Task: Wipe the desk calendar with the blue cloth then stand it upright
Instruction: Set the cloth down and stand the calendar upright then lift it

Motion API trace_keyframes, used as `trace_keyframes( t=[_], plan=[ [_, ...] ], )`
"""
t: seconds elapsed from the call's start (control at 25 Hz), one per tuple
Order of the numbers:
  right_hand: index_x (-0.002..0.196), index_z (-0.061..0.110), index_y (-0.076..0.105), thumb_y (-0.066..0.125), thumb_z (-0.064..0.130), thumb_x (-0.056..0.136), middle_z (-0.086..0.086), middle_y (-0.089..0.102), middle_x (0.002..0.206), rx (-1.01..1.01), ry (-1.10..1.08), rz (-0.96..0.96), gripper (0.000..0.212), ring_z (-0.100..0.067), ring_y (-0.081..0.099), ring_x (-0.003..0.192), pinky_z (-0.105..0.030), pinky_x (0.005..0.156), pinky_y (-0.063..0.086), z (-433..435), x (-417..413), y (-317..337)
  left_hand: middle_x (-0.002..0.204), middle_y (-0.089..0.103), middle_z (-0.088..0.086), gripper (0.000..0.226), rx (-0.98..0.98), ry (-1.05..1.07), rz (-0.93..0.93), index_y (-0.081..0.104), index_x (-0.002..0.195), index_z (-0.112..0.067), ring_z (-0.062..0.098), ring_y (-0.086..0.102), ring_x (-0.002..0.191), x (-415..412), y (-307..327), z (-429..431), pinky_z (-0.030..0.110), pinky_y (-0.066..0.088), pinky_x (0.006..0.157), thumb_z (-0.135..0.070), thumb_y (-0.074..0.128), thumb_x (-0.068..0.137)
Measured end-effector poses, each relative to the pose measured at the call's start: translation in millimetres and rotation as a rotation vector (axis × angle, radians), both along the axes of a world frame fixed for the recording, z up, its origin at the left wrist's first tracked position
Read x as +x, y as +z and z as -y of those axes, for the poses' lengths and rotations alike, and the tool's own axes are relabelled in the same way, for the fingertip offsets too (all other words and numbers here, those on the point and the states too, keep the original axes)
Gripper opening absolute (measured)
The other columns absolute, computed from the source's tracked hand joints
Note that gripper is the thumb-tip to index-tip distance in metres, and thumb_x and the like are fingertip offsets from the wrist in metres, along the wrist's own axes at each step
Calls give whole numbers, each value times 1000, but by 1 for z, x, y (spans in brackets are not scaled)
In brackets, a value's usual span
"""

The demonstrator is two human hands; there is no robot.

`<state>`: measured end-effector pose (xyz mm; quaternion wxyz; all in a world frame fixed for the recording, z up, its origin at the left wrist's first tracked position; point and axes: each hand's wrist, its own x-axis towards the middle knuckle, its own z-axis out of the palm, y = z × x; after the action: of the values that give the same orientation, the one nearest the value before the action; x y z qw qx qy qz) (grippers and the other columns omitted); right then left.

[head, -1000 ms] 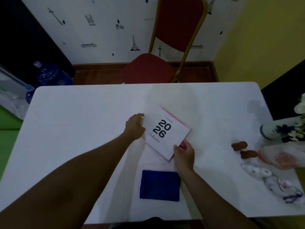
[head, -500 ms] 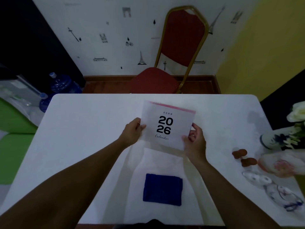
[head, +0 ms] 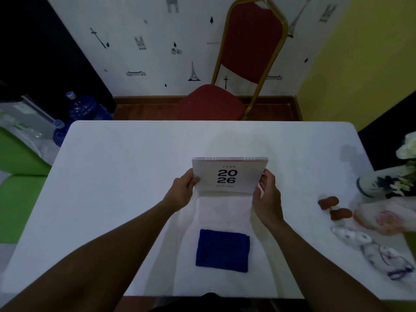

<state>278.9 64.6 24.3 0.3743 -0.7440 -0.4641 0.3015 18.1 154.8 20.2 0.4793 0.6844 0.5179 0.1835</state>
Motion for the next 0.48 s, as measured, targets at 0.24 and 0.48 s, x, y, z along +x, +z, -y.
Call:
trace_keyframes(
  t=[0.24,0.48],
  plan=[
    [143,26,41,58,1,95,-2,61,141,-114,53,28,57,-23,57,128,-22,97,46,13,9,-14,131,61,-2,36,21,-46,-71,42,142,-24,15,60,106,4,0,-6,13,52,82,-29,32,108],
    [139,22,48,65,2,85,-3,63,137,-238,234,85,60,-26,60,125,-43,105,53,16,29,-23,140,56,16,42,78,-222,-300,39,146,-12,36,57,122,-4,-8,-8,40,47,103,-7,36,104]
  ],
)
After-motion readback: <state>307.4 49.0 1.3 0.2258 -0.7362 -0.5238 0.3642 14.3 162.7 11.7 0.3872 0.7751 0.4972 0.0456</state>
